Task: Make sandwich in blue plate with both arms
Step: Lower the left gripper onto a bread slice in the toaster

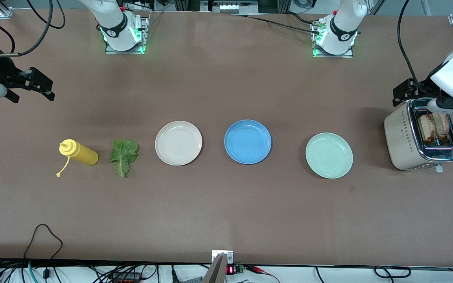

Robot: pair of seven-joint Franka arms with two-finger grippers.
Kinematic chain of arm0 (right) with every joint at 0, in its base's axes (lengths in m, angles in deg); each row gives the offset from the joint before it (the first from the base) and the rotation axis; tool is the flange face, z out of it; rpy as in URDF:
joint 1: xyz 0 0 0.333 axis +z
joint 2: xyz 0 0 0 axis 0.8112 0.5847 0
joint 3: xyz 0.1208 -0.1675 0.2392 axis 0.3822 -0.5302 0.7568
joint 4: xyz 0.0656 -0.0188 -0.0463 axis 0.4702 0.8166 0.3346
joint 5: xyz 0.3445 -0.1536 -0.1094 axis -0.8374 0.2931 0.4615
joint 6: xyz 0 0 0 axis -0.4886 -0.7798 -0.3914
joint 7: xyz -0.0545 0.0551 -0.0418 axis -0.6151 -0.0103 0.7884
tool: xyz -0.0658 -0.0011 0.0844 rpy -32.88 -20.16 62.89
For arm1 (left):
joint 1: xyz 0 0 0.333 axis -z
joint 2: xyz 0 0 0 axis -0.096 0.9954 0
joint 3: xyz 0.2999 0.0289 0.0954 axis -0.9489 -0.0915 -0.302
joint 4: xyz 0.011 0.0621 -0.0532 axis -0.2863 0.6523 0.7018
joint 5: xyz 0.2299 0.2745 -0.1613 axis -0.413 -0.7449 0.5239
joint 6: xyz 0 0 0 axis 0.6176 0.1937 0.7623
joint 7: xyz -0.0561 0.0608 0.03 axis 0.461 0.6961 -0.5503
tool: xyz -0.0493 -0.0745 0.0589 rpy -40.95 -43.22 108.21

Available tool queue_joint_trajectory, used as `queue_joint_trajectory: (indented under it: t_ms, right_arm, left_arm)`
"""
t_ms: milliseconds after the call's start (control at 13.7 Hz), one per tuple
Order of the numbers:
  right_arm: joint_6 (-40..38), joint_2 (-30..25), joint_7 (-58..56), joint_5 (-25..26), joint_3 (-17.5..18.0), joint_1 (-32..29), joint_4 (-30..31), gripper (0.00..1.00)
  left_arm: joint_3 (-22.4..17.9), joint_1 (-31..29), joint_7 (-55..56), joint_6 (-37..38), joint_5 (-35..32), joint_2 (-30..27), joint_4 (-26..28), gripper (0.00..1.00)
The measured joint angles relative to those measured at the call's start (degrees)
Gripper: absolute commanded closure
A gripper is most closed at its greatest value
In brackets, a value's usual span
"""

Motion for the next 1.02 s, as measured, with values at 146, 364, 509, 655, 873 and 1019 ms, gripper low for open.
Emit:
queue_joint_trajectory:
  t_ms: [146,364,509,655,873,1019]
  right_arm:
    - [0.00,0.00,0.00,0.00,0.00,0.00,0.00,0.00]
    - [0.00,0.00,0.00,0.00,0.00,0.00,0.00,0.00]
    - [0.00,0.00,0.00,0.00,0.00,0.00,0.00,0.00]
    - [0.00,0.00,0.00,0.00,0.00,0.00,0.00,0.00]
    - [0.00,0.00,0.00,0.00,0.05,0.00,0.00,0.00]
    - [0.00,0.00,0.00,0.00,0.08,0.01,0.00,0.00]
  left_arm:
    - [-0.07,-0.11,0.11,1.10,0.01,0.03,0.01,0.00]
    - [-0.19,-0.27,0.17,3.63,0.01,0.97,0.18,0.00]
    - [-0.24,-0.30,0.17,4.30,-0.07,2.61,0.20,0.00]
    - [-0.30,-0.46,0.15,4.31,-2.41,4.41,0.20,0.00]
    - [-0.37,-1.65,-0.07,3.10,-8.36,6.35,0.18,0.00]
    - [-0.46,-3.87,-2.48,0.88,-9.31,8.01,0.19,0.00]
